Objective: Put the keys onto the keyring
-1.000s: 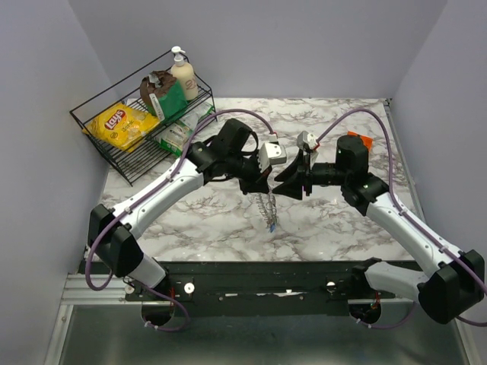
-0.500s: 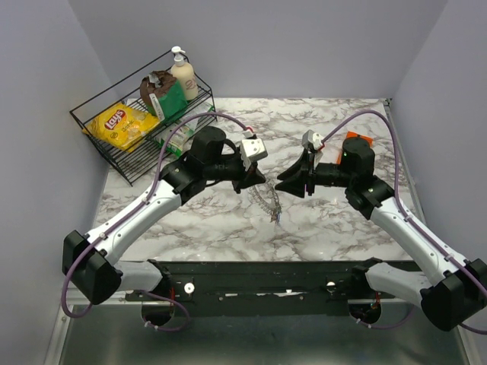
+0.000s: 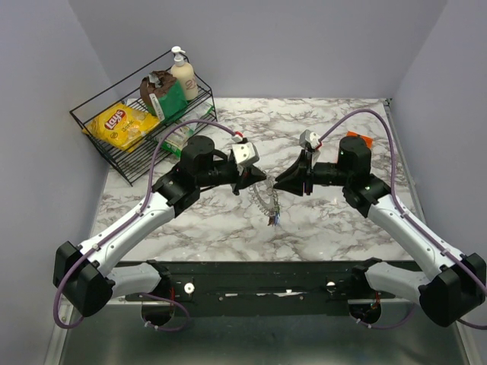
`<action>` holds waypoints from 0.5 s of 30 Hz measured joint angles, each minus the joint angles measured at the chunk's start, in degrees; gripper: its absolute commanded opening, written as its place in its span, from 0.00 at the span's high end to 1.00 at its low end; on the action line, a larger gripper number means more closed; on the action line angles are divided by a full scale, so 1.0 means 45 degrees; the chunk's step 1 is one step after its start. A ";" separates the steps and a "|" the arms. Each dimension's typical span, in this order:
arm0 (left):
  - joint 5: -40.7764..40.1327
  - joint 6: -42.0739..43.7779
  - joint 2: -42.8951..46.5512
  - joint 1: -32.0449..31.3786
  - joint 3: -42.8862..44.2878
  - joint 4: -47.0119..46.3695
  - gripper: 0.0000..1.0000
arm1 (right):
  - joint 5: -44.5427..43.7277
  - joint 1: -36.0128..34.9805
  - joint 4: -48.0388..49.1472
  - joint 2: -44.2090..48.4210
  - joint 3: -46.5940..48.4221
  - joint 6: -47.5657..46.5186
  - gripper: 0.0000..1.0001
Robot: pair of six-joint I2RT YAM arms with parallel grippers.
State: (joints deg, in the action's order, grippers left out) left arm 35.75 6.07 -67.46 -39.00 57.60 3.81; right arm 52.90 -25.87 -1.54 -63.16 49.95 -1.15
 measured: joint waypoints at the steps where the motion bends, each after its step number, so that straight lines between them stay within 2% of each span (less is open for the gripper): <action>1: 0.0000 0.0000 0.0015 0.0000 -0.0005 -0.0121 1.00 | 0.0039 0.0000 0.0000 -0.0049 0.0000 0.0010 0.67; 15: 0.0010 0.0044 0.0019 0.0000 -0.0044 -0.0457 1.00 | 0.0194 0.0000 0.0243 -0.0155 0.0005 0.0063 0.68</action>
State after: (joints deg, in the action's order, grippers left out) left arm 35.79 6.26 -67.37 -39.00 57.41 1.76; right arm 53.78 -25.87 -0.45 -63.86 49.98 -0.86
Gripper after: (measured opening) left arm 0.009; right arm 0.318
